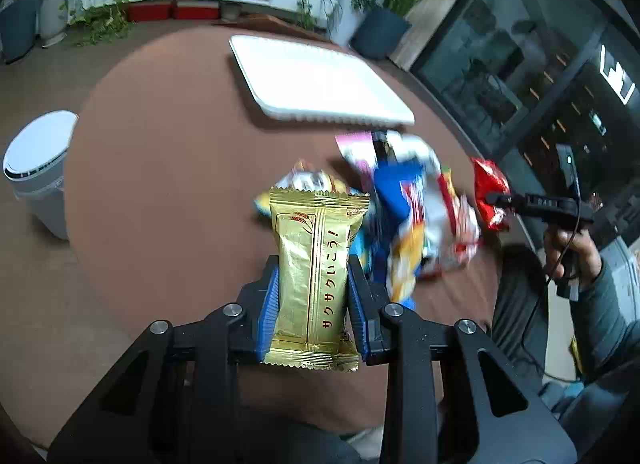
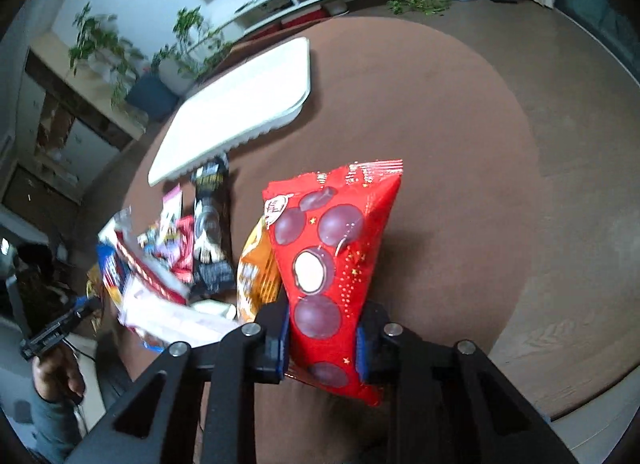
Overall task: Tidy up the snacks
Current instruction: 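Carry both packets over the white tray and open both grippers to drop them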
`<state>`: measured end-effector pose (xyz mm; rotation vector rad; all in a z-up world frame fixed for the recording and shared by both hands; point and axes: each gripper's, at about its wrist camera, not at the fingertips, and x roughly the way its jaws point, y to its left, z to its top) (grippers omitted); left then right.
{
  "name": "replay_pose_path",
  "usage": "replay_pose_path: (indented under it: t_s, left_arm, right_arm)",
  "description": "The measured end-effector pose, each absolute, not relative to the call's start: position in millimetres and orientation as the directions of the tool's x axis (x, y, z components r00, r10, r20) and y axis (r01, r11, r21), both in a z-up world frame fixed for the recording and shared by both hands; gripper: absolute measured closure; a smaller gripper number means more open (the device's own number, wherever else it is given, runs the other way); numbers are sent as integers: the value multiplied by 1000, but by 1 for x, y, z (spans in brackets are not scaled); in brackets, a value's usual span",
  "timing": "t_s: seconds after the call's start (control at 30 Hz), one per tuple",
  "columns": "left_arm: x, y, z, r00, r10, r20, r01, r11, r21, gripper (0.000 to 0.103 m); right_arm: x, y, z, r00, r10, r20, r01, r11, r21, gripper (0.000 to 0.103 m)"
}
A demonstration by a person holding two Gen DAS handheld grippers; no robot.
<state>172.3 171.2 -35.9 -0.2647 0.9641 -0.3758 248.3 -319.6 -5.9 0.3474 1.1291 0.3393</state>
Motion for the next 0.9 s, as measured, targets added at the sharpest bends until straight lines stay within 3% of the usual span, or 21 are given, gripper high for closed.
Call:
replay_pose_path:
  t_s: [0.23,0.47,0.67,0.9]
  left_arm:
    - [228,188,0,571,-402,-716,182,912,-366,74]
    - [323,173,30,559,-401,-726,215,915,-341,74]
    - [402,154,17,516,-408,-753,194,912,-362,74]
    - [458,132,-22,445,-389,-807,171,921,-349,74]
  right_arm:
    - [294,-357,23,493,431,-756,-24,875,483,77]
    - [361,-330,53,509,504,-698,-98,840,534,77]
    - [414,-253,49,419,562,-713,-228,825,517,77]
    - [466,-214,11,353,528,-772,-222,849,479,77]
